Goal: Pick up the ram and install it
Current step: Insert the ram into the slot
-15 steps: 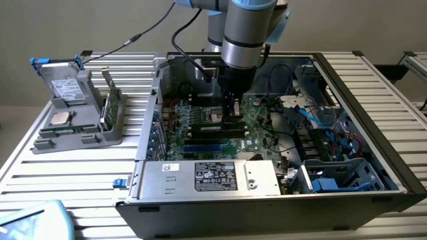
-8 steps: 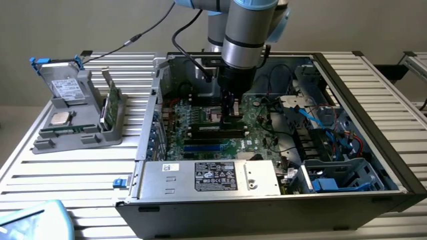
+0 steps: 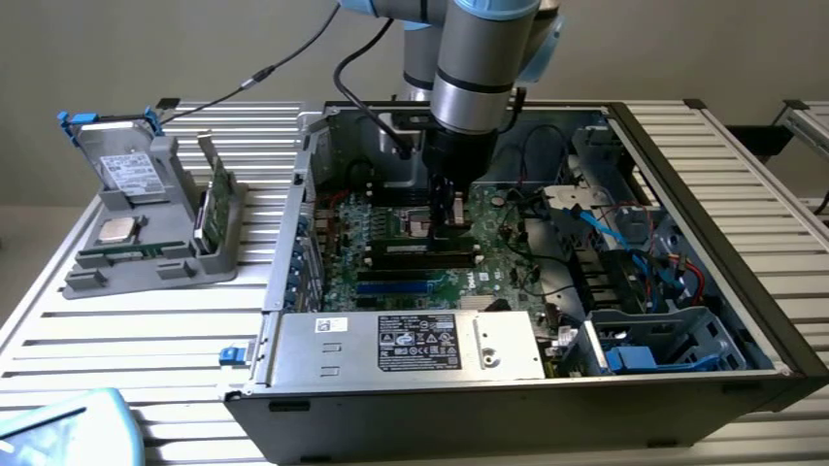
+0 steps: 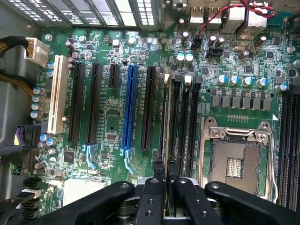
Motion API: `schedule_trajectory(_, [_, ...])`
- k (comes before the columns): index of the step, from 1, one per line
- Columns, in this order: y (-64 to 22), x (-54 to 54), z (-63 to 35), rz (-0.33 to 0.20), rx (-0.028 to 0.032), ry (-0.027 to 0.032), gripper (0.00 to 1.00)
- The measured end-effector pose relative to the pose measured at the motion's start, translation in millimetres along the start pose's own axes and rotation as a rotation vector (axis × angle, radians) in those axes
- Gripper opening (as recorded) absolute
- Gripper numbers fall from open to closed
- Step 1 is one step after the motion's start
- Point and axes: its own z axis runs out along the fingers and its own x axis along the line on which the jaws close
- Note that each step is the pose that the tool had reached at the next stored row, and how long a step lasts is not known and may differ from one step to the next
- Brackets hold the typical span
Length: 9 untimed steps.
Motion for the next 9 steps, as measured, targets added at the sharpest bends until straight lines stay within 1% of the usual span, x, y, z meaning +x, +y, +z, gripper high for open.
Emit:
schedule_trajectory(4, [-0.3,0.1,-0.1,0.021,-0.0013,-0.0021,0.14])
schedule_trajectory(9, [-3.1,1.5,-0.3,0.024,-0.0016,-0.0026,0.14])
